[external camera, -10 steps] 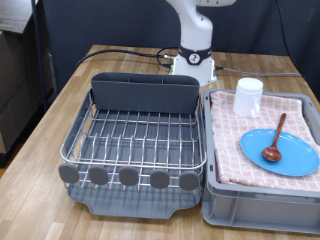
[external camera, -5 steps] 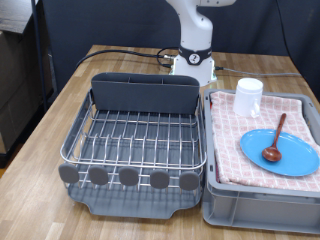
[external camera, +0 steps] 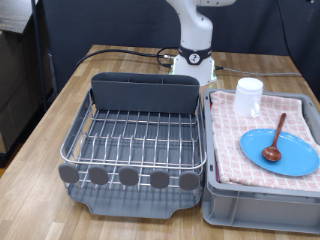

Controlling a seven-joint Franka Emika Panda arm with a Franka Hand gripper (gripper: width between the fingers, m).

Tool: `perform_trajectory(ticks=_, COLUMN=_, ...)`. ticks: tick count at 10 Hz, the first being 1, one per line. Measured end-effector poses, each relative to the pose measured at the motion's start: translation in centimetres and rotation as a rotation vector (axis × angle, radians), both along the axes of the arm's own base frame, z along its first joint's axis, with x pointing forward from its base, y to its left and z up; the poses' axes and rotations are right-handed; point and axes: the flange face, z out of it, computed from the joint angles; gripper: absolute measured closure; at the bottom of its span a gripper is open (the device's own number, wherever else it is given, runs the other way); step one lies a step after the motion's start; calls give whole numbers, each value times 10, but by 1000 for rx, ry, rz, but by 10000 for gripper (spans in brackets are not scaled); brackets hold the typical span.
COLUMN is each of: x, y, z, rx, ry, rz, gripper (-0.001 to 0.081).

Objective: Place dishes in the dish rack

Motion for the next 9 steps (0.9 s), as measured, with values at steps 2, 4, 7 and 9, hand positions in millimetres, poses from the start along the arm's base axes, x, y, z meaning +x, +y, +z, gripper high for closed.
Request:
perform_trajectory(ticks=2, x=9, y=11, z=-9, rx=15, ry=-51, rz=-15, gripper=3)
perform_trajectory(ticks=4, x=20, y=18, z=-23, rx=36, ry=-102, rz=3, gripper=3)
perform_trajectory(ticks=7, x=22, y=19, z=-31, rx=32, ry=-81, rz=2, gripper=3)
perform_trajectory(ticks=9, x=35, y=28, z=-57, rx=46, ry=-81, rz=-12, gripper=3)
